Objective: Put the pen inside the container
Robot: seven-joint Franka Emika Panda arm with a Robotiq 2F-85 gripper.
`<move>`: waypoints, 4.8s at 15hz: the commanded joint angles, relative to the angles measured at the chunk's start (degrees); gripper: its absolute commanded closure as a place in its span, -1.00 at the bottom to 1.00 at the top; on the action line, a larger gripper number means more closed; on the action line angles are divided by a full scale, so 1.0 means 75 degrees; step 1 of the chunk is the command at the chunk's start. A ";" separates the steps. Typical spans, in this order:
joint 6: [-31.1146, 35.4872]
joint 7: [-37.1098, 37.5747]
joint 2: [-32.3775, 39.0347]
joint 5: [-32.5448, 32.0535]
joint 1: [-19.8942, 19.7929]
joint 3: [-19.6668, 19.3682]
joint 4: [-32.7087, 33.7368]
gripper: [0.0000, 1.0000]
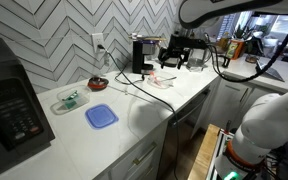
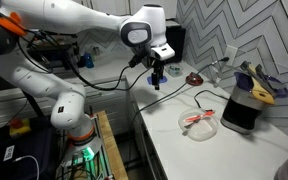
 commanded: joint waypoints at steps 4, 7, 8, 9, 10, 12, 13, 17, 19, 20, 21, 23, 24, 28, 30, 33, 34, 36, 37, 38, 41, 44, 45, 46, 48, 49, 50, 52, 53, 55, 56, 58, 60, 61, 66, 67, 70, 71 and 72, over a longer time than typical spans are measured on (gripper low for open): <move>0.0570 0.0330 0.0225 -0.0003 -0.0060 0.0048 0.0088 -1.00; 0.2507 -0.0071 0.1146 -0.0367 -0.0045 0.0082 0.0667 -1.00; 0.2962 -0.0099 0.1570 -0.0627 -0.0093 0.0153 0.0939 -1.00; 0.3112 -0.0104 0.2056 -0.0914 -0.0148 0.0187 0.1299 -1.00; 0.3053 -0.0107 0.2532 -0.1181 -0.0183 0.0178 0.1657 -1.00; 0.2622 -0.0458 0.3372 -0.1442 -0.0077 -0.0072 0.2345 -1.00; 0.2242 -0.0896 0.3746 -0.1425 0.0002 -0.0273 0.2660 -1.00; 0.1166 -0.2684 0.4652 -0.1051 0.0021 -0.0928 0.3383 -1.00; 0.0728 -0.3737 0.4646 -0.0194 -0.0030 -0.1114 0.3563 -1.00; 0.1246 -0.2887 0.4648 -0.0820 0.0125 -0.1125 0.3287 -1.00; 0.1083 -0.3288 0.4693 -0.0540 0.0098 -0.1201 0.3408 -1.00; 0.0938 -0.3553 0.4678 -0.0347 0.0085 -0.1238 0.3532 -1.00; 0.1191 -0.3515 0.4734 -0.0573 0.0087 -0.1267 0.3424 -1.00; 0.2341 -0.3275 0.5053 -0.1564 0.0011 -0.1515 0.2952 -1.00; 0.2561 -0.3362 0.5159 -0.1628 0.0001 -0.1622 0.2780 -1.00; 0.2792 -0.3492 0.5256 -0.1679 0.0066 -0.1654 0.2506 -0.88; 0.2939 -0.3428 0.5295 -0.1629 0.0080 -0.1643 0.2443 -0.73; 0.3255 -0.3401 0.5335 -0.1450 0.0119 -0.1597 0.2324 -0.81; 0.3341 -0.3423 0.5358 -0.1332 0.0136 -0.1568 0.2309 -0.75; 0.3415 -0.3430 0.5409 -0.1282 0.0161 -0.1544 0.2318 -0.78; 0.3548 -0.3304 0.5588 -0.1332 0.0263 -0.1513 0.2374 -0.39; 0.3586 -0.3173 0.5778 -0.1377 0.0331 -0.1526 0.2439 0.16; 0.3577 -0.3147 0.5826 -0.1382 0.0340 -0.1538 0.2459 0.33; 0.3591 -0.3137 0.5847 -0.1380 0.0342 -0.1545 0.2455 0.46; 0.3550 -0.3034 0.5768 -0.1396 0.0350 -0.1570 0.2432 0.79; 0.3475 -0.2910 0.5595 -0.1473 0.0379 -0.1599 0.2378 0.92; 0.3405 -0.2912 0.5322 -0.1447 0.0381 -0.1594 0.2273 1.00; 0.3271 -0.2971 0.4615 -0.1279 0.0344 -0.1571 0.2068 0.92; 0.3201 -0.3044 0.4265 -0.1187 0.0315 -0.1561 0.2019 0.92; 0.3167 -0.3266 0.3582 -0.0284 0.0210 -0.1526 0.2030 0.92; 0.2883 -0.3176 0.3329 0.0049 0.0202 -0.1567 0.2239 0.92; 0.2391 -0.3353 0.2803 0.0764 0.0264 -0.1605 0.2466 0.92; 0.1694 -0.4129 0.2343 0.0794 0.0540 -0.1456 0.2364 0.92; 0.1534 -0.4164 0.2032 0.0675 0.0658 -0.1298 0.2127 0.92; 0.1164 -0.4167 0.1797 0.0550 0.1119 -0.0792 0.2140 0.69; 0.1129 -0.4167 0.1708 0.0550 0.1283 -0.0624 0.2054 0.69; 0.1126 -0.4193 0.1661 0.0548 0.1414 -0.0501 0.1982 0.69; 0.1126 -0.4232 0.1663 0.0549 0.1405 -0.0534 0.1980 0.92; 0.1295 -0.3815 0.1739 0.0539 0.1330 -0.0482 0.1941 0.92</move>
